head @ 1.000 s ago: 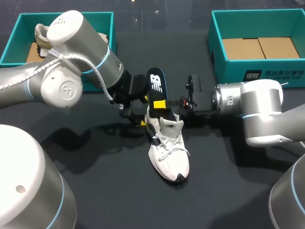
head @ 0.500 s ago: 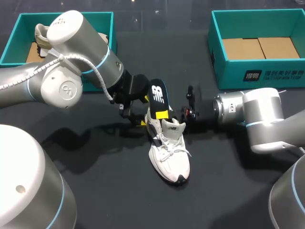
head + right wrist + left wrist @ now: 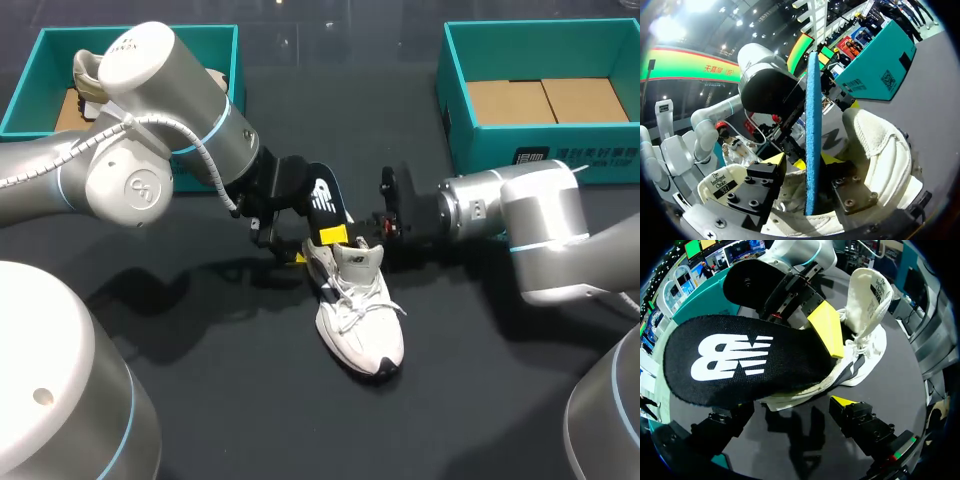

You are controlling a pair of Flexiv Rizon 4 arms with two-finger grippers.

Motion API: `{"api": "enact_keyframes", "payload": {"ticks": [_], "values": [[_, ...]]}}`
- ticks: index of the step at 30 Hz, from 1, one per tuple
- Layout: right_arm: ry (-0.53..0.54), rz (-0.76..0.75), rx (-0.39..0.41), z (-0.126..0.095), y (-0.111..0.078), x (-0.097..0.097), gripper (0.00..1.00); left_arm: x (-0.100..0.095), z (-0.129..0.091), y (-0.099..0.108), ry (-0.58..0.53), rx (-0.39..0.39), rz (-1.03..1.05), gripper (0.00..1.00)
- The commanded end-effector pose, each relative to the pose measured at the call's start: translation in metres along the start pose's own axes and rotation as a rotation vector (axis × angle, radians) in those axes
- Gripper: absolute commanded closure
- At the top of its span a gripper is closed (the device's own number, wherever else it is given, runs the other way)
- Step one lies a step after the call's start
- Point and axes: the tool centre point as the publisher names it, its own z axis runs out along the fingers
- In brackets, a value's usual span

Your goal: Take the shoe out of the shoebox, open the shoe tongue, remove and reinsert the insole, then place the shoe into the shoebox

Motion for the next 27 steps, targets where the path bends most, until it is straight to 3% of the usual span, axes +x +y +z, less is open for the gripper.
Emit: {"api": "enact_keyframes", "payload": {"ticks": [1, 9, 11, 12, 16, 21, 27], "values": [[-0.012, -0.008, 0.015, 0.002, 0.008, 0.004, 0.57, 0.000, 0.001, -0.001, -0.001, -0.002, 0.001, 0.00], [-0.043, -0.021, 0.011, 0.001, 0.014, 0.005, 0.65, 0.000, 0.001, -0.001, -0.001, -0.002, 0.001, 0.00], [-0.045, -0.027, 0.012, 0.001, 0.017, 0.005, 0.78, 0.000, 0.001, -0.001, -0.001, -0.002, 0.001, 0.00], [-0.043, -0.028, 0.012, -0.001, 0.018, 0.004, 1.00, 0.000, 0.001, -0.001, -0.001, -0.002, 0.001, 0.00], [-0.027, 0.005, 0.003, -0.005, 0.018, -0.003, 1.00, 0.000, 0.001, -0.001, -0.001, -0.002, 0.001, 0.00], [-0.024, 0.059, -0.017, -0.007, 0.002, -0.012, 1.00, 0.000, 0.001, -0.001, -0.001, -0.002, 0.001, 0.00], [-0.033, 0.092, -0.027, -0.005, -0.017, -0.007, 1.00, 0.000, 0.001, -0.001, -0.001, -0.002, 0.001, 0.00]]}}
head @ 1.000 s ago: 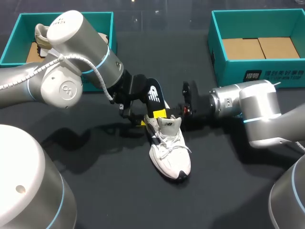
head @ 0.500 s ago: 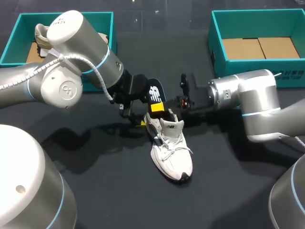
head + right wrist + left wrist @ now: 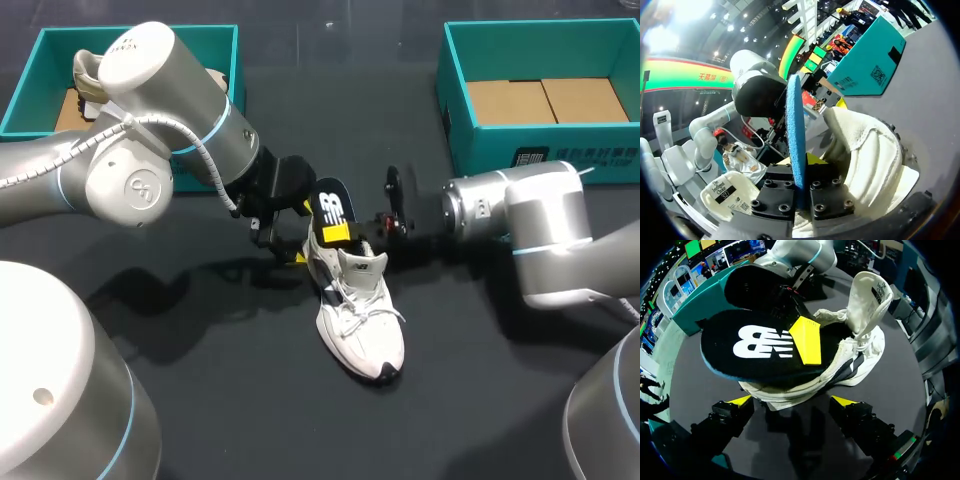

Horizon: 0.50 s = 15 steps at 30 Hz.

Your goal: Take the shoe out of the shoebox, open the shoe tongue, remove and reinsert the insole, then place the shoe into the shoebox

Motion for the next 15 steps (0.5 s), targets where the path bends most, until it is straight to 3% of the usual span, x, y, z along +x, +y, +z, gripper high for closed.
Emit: {"api": "enact_keyframes", "payload": {"ticks": [1, 4, 5, 6, 7, 9, 15], "values": [[-0.011, 0.007, -0.002, 0.005, -0.013, 0.001, 1.00, 0.000, 0.001, 0.000, -0.001, -0.002, 0.001, 0.00], [-0.022, -0.004, 0.003, 0.006, -0.013, 0.004, 1.00, 0.000, 0.001, 0.000, -0.001, -0.002, 0.001, 0.00], [-0.021, -0.017, 0.004, 0.006, -0.011, 0.006, 0.82, 0.000, 0.001, 0.000, -0.001, -0.002, 0.001, 0.00], [-0.021, -0.032, 0.005, 0.006, -0.008, 0.008, 0.58, 0.000, 0.001, 0.000, -0.001, -0.002, 0.001, 0.00], [-0.023, -0.045, 0.009, 0.007, -0.005, 0.009, 0.43, 0.000, 0.001, 0.000, -0.001, -0.002, 0.001, 0.00], [-0.024, -0.069, 0.019, 0.008, 0.001, 0.011, 0.27, 0.000, 0.001, 0.000, -0.001, -0.002, 0.001, 0.00], [-0.035, -0.118, 0.051, 0.009, 0.016, 0.015, 0.22, 0.000, 0.001, 0.000, -0.001, -0.002, 0.001, 0.00]]}}
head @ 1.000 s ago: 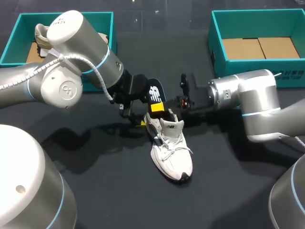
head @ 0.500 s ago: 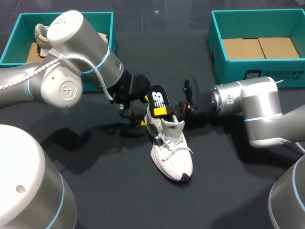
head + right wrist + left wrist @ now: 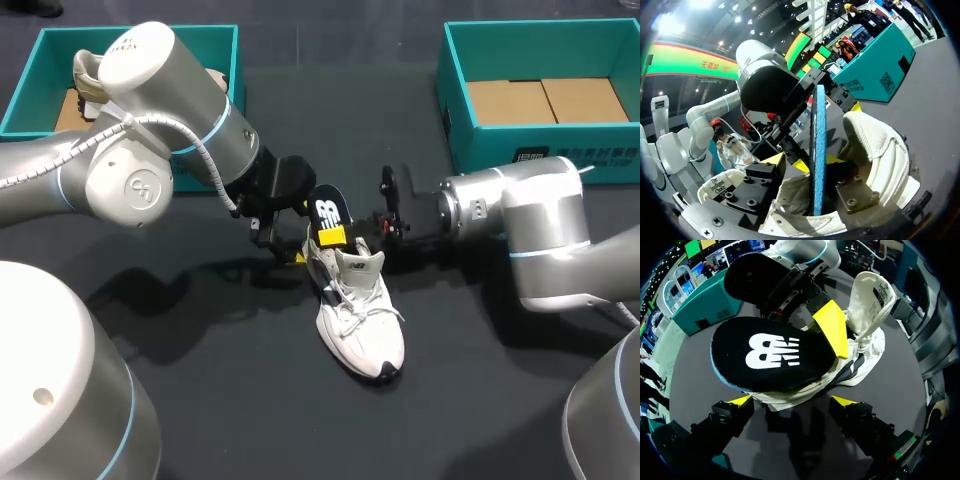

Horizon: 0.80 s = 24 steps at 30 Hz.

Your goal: Take the shoe out of the shoebox, open the shoe tongue, remove and reinsert the insole, then place the shoe into the shoebox

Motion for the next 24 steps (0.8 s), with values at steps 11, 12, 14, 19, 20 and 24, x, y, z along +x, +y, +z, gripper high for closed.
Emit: {"api": "enact_keyframes", "payload": {"ticks": [11, 12, 14, 19, 20, 24], "values": [[-0.020, -0.012, 0.015, -0.011, 0.019, -0.003, 0.49, 0.003, -0.002, 0.002, -0.033, -0.035, -0.041, 0.00], [-0.019, -0.011, 0.013, -0.011, 0.019, -0.004, 0.51, 0.004, -0.003, 0.004, -0.031, -0.033, -0.047, 0.00], [-0.018, -0.010, 0.008, -0.012, 0.019, -0.004, 0.53, 0.005, -0.005, 0.007, -0.034, -0.029, -0.065, 0.00], [-0.016, -0.009, -0.002, -0.014, 0.019, -0.006, 0.88, 0.005, -0.011, 0.012, -0.043, -0.022, -0.085, 0.00], [-0.016, -0.006, -0.002, -0.015, 0.019, -0.006, 1.00, 0.005, -0.012, 0.013, -0.045, -0.021, -0.086, 0.00], [-0.019, 0.018, 0.003, -0.017, 0.013, -0.012, 1.00, 0.005, -0.015, 0.014, -0.047, -0.014, -0.090, 0.00]]}}
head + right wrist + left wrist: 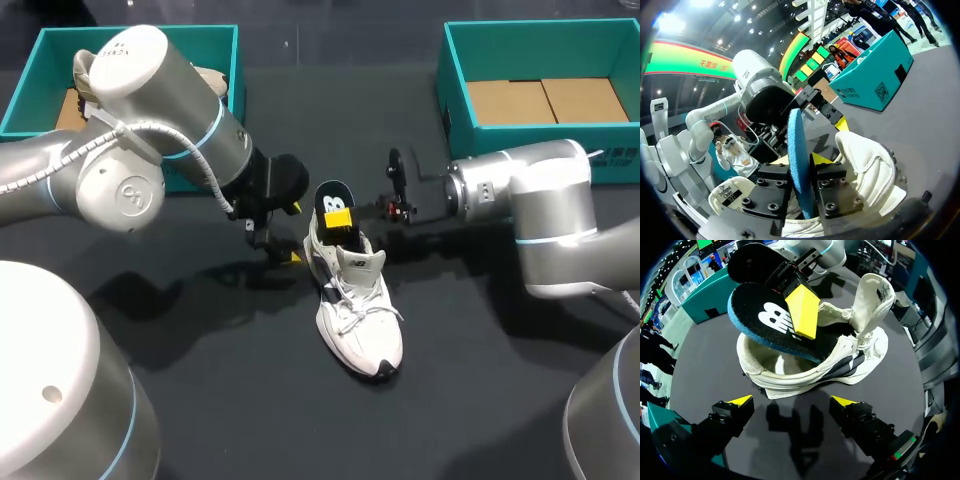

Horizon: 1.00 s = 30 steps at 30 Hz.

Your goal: Take the shoe out of the shoebox, open the shoe tongue, remove and reinsert the insole, then place the shoe into the shoebox

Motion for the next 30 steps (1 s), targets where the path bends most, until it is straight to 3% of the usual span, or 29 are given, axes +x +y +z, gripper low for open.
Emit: {"api": "enact_keyframes", "payload": {"ticks": [1, 13, 15, 16, 18, 21, 24, 30], "values": [[0.001, 0.022, 0.006, -0.001, -0.007, -0.005, 1.00, 0.003, -0.006, 0.003, -0.001, 0.011, 0.000, 0.00], [-0.034, 0.110, 0.007, 0.005, -0.037, -0.002, 1.00, 0.003, -0.007, 0.002, 0.010, 0.014, 0.009, 0.00], [-0.037, 0.083, 0.008, 0.006, -0.034, 0.002, 0.69, 0.003, -0.007, 0.002, 0.010, 0.014, 0.009, 0.00], [-0.041, 0.067, 0.008, 0.007, -0.031, 0.003, 0.58, 0.003, -0.007, 0.002, 0.010, 0.014, 0.009, 0.00], [-0.043, 0.040, 0.016, 0.008, -0.026, 0.006, 0.46, 0.003, -0.007, 0.002, 0.010, 0.014, 0.009, 0.00], [-0.051, 0.003, 0.031, 0.009, -0.019, 0.010, 0.37, 0.003, -0.007, 0.002, 0.010, 0.014, 0.009, 0.00], [-0.063, -0.026, 0.042, 0.009, -0.013, 0.012, 0.39, 0.003, -0.007, 0.002, 0.010, 0.014, 0.009, 0.00], [-0.094, -0.041, 0.046, 0.004, -0.005, 0.008, 0.59, 0.003, -0.007, 0.002, 0.010, 0.014, 0.009, 0.00]]}}
